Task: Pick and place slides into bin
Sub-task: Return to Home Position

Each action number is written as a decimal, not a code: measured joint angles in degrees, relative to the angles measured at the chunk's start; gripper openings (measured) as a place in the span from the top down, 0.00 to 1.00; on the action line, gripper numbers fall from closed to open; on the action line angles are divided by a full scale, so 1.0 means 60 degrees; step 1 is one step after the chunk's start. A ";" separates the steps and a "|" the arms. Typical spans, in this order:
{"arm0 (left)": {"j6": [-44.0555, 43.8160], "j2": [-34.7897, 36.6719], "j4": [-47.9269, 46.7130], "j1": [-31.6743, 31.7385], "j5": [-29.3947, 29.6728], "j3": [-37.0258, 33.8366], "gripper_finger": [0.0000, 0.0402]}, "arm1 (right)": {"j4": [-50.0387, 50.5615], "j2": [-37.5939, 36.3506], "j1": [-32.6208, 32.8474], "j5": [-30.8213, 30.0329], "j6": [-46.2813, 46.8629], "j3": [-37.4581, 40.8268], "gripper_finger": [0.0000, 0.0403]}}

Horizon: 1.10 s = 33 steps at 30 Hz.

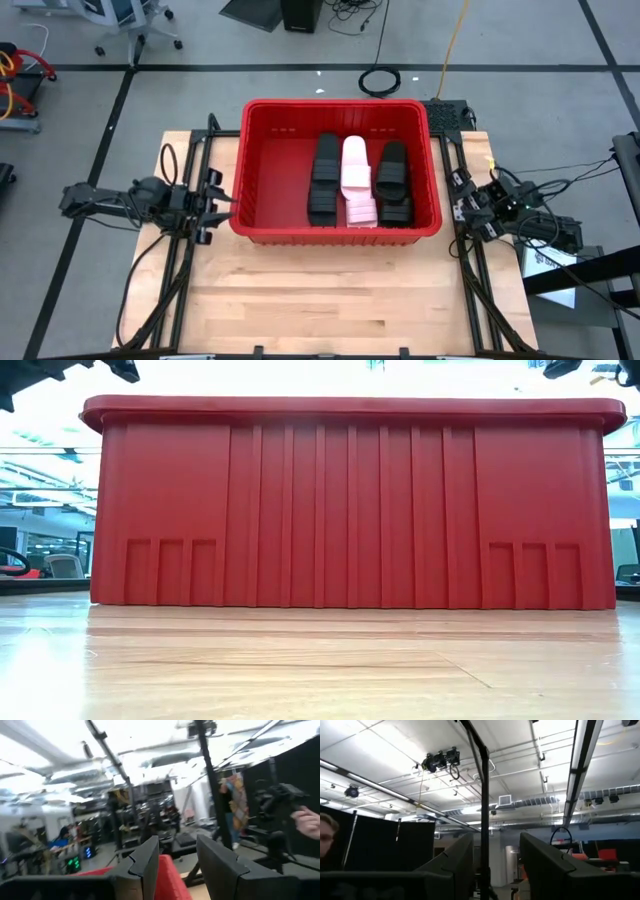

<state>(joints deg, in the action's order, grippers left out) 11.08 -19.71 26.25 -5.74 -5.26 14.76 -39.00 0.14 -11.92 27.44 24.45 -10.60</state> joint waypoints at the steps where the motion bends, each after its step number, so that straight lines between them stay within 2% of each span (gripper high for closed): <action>1: 0.0066 0.0074 0.0095 -0.0003 -0.0192 -0.0136 0.65 | -0.0034 0.0030 0.0000 0.0124 0.0045 0.0035 0.63; 6: 0.0107 0.0415 0.0683 -0.0004 -0.0525 -0.0710 0.65 | -0.0122 0.0038 0.0004 0.0223 0.0135 0.0229 0.63; 12: 0.0256 0.0799 0.0686 -0.0004 -0.0733 -0.1164 0.65 | -0.0320 0.0038 0.0004 0.0215 -0.0015 0.0663 0.63; 20: 0.0318 0.1011 0.0699 -0.0011 -0.1183 -0.1598 0.65 | -0.1778 0.0027 0.0003 0.0217 0.0020 0.1593 0.63; 23: 0.0559 0.1007 0.0750 -0.0022 -0.1624 -0.1783 0.65 | -0.1592 0.0047 0.0000 0.0512 0.0061 0.1598 0.63; 26: 0.0610 0.1007 0.1133 -0.0022 -0.1587 -0.2083 0.65 | -0.1520 0.0038 0.0004 0.0737 0.0057 0.1604 0.63; 31: 0.0684 0.1000 0.1391 -0.0022 -0.1159 -0.2371 0.65 | -0.0403 0.0041 0.0004 0.0640 -0.0354 0.1617 0.63; 33: 0.0791 0.0993 0.1360 -0.0022 -0.1121 -0.2371 0.65 | 0.0087 0.0041 0.0004 0.0228 -0.0493 0.1618 0.63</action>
<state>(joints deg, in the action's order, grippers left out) 15.82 -13.76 34.42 -5.87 -11.99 0.54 -38.48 0.38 -11.90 28.80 21.50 -0.89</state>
